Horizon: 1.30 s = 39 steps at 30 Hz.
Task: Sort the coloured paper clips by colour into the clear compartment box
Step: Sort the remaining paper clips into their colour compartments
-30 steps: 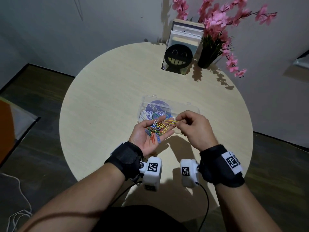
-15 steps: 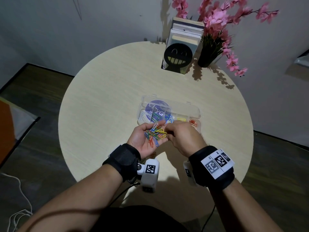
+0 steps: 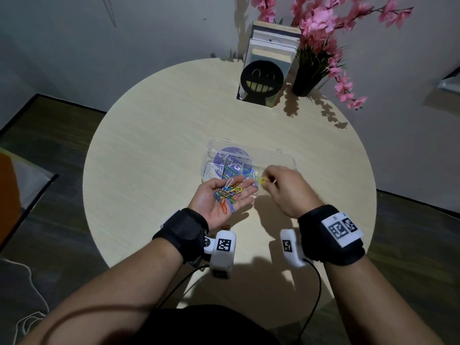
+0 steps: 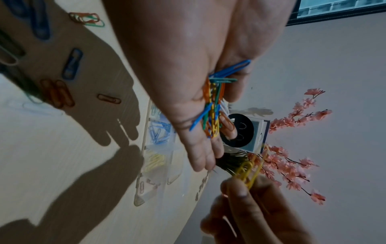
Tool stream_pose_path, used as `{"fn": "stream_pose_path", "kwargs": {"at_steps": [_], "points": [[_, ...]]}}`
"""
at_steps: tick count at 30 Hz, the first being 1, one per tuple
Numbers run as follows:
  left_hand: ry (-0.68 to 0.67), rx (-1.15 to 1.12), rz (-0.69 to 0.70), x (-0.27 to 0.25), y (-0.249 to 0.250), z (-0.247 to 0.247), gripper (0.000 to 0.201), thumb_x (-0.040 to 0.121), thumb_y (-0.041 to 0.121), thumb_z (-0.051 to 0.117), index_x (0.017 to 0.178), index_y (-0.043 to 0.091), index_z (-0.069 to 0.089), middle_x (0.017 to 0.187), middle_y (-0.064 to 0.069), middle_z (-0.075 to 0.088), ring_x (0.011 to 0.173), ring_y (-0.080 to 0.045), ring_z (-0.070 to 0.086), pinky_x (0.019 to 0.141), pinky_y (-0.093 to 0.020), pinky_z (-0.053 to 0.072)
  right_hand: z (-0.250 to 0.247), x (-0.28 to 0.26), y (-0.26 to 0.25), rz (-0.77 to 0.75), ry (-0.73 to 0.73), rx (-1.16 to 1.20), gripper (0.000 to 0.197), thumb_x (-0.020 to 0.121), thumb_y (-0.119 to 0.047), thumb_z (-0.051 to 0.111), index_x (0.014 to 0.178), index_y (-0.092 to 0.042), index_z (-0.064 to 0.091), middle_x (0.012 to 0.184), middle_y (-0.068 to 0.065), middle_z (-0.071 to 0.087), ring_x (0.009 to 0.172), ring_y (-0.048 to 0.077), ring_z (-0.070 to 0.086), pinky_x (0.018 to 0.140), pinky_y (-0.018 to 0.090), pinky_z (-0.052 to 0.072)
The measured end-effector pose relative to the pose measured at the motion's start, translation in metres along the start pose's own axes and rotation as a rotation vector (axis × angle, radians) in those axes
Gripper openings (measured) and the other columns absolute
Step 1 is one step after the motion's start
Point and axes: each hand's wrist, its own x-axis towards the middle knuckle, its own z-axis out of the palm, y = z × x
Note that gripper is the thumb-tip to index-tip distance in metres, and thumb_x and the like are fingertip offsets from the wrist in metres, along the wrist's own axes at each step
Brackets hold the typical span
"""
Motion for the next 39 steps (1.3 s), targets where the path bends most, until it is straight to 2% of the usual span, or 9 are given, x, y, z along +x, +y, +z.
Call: {"fn": "stream_pose_path", "kwargs": {"at_steps": [5,10,14,17,20,25,31,35,39], "points": [[-0.005,0.008,0.007,0.008,0.007,-0.010,0.040,0.087,0.012,0.037,0.088,-0.005,0.074,0.114,-0.023,0.066,0.103,-0.040,0.065,0.093,-0.057,0.043,0.009,0.031,0.035,0.426,0.039,0.109,0.007,0.082,-0.010,0.055,0.077,-0.014,0.054,0.081,0.009,0.063,0.080,0.028,0.055,0.064,0.025,0.032],[-0.028,0.004,0.003,0.007,0.008,-0.005,0.035,0.080,0.012,0.043,0.087,-0.004,0.073,0.115,-0.022,0.066,0.116,-0.039,0.058,0.096,-0.054,0.044,0.033,0.054,0.051,0.584,-0.009,0.115,0.011,0.082,-0.010,0.059,0.087,-0.007,0.067,0.102,0.018,0.068,0.097,0.033,0.061,0.074,0.027,0.044],[-0.020,-0.030,-0.005,0.006,0.008,0.000,0.041,0.090,0.014,0.037,0.086,-0.006,0.073,0.113,-0.024,0.066,0.115,-0.040,0.057,0.106,-0.052,0.037,0.027,0.054,0.040,0.527,0.048,0.121,0.010,0.082,-0.018,0.066,0.091,-0.014,0.067,0.097,0.010,0.068,0.093,0.029,0.063,0.077,0.029,0.047],[-0.015,-0.039,0.006,0.007,0.007,0.005,0.039,0.092,0.014,0.037,0.092,-0.007,0.070,0.114,-0.025,0.065,0.105,-0.041,0.063,0.104,-0.053,0.038,0.011,0.037,0.013,0.194,0.240,0.214,0.008,0.080,-0.015,0.065,0.087,-0.016,0.069,0.081,0.002,0.064,0.077,0.020,0.059,0.073,0.029,0.047],[-0.001,-0.052,0.035,0.008,0.004,0.009,0.035,0.091,0.014,0.038,0.101,-0.006,0.064,0.105,-0.024,0.067,0.095,-0.035,0.066,0.095,-0.051,0.046,0.004,0.018,-0.017,-0.058,0.084,0.127,0.005,0.081,-0.018,0.066,0.082,-0.016,0.070,0.078,-0.001,0.059,0.075,0.014,0.052,0.064,0.023,0.039],[-0.008,-0.081,0.028,0.009,-0.001,0.010,0.032,0.077,0.014,0.053,0.093,-0.007,0.072,0.102,-0.022,0.066,0.097,-0.026,0.058,0.092,-0.041,0.051,0.013,0.014,-0.028,0.049,0.054,-0.031,0.010,0.085,-0.030,0.063,0.087,-0.021,0.068,0.082,-0.005,0.049,0.080,0.015,0.050,0.065,0.027,0.035],[-0.012,-0.080,0.034,0.007,-0.003,0.010,0.034,0.076,0.012,0.053,0.096,-0.009,0.070,0.103,-0.020,0.062,0.093,-0.025,0.052,0.104,-0.038,0.035,0.013,0.010,-0.038,0.077,0.038,-0.009,0.014,0.084,-0.025,0.064,0.097,-0.025,0.070,0.080,-0.006,0.048,0.078,0.015,0.048,0.070,0.030,0.044],[0.002,-0.055,0.038,0.003,-0.003,0.010,0.043,0.077,0.013,0.049,0.114,-0.006,0.061,0.113,-0.019,0.057,0.098,-0.027,0.054,0.104,-0.041,0.037,0.009,0.012,-0.039,0.132,-0.022,0.034,0.005,0.081,-0.020,0.066,0.085,-0.017,0.067,0.075,-0.005,0.054,0.076,0.017,0.052,0.061,0.024,0.033],[-0.025,-0.019,0.025,-0.001,-0.005,0.011,0.042,0.080,0.015,0.044,0.107,-0.007,0.068,0.122,-0.020,0.054,0.112,-0.030,0.051,0.103,-0.044,0.040,0.005,0.011,-0.038,0.095,-0.053,0.066,0.008,0.085,-0.017,0.061,0.082,-0.013,0.067,0.073,-0.009,0.057,0.072,0.015,0.050,0.047,0.010,0.034]]}}
